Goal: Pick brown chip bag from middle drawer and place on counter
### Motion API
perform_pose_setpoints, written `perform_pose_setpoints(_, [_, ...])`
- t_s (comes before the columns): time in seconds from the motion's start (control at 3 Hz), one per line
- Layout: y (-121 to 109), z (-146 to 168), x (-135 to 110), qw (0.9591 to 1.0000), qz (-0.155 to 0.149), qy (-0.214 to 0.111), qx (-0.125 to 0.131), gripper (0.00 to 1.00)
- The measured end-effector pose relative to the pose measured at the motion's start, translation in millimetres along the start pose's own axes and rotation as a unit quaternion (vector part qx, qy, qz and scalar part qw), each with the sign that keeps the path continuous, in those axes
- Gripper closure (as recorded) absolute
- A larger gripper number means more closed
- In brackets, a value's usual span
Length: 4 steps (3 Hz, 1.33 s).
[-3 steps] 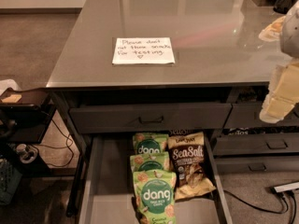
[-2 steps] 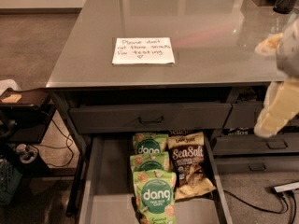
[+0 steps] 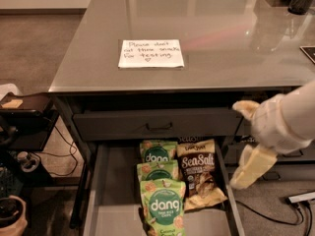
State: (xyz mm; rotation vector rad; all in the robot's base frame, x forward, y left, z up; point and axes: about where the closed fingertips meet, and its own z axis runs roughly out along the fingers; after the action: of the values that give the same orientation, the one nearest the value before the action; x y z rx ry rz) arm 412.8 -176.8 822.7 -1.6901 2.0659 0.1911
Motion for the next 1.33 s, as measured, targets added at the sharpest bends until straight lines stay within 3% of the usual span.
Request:
perform_pose_setpoints(0.33, [10, 82, 16, 0.9986, 0.012, -0.043, -0.029, 0.00])
perform_pose_setpoints(1.0, [10, 89, 18, 0.9993, -0.004, -0.030, -0.023, 0.00])
perform_pose_setpoints(1.33, [-1, 124, 43, 0.9990, -0.042, -0.010, -0.005, 0.00])
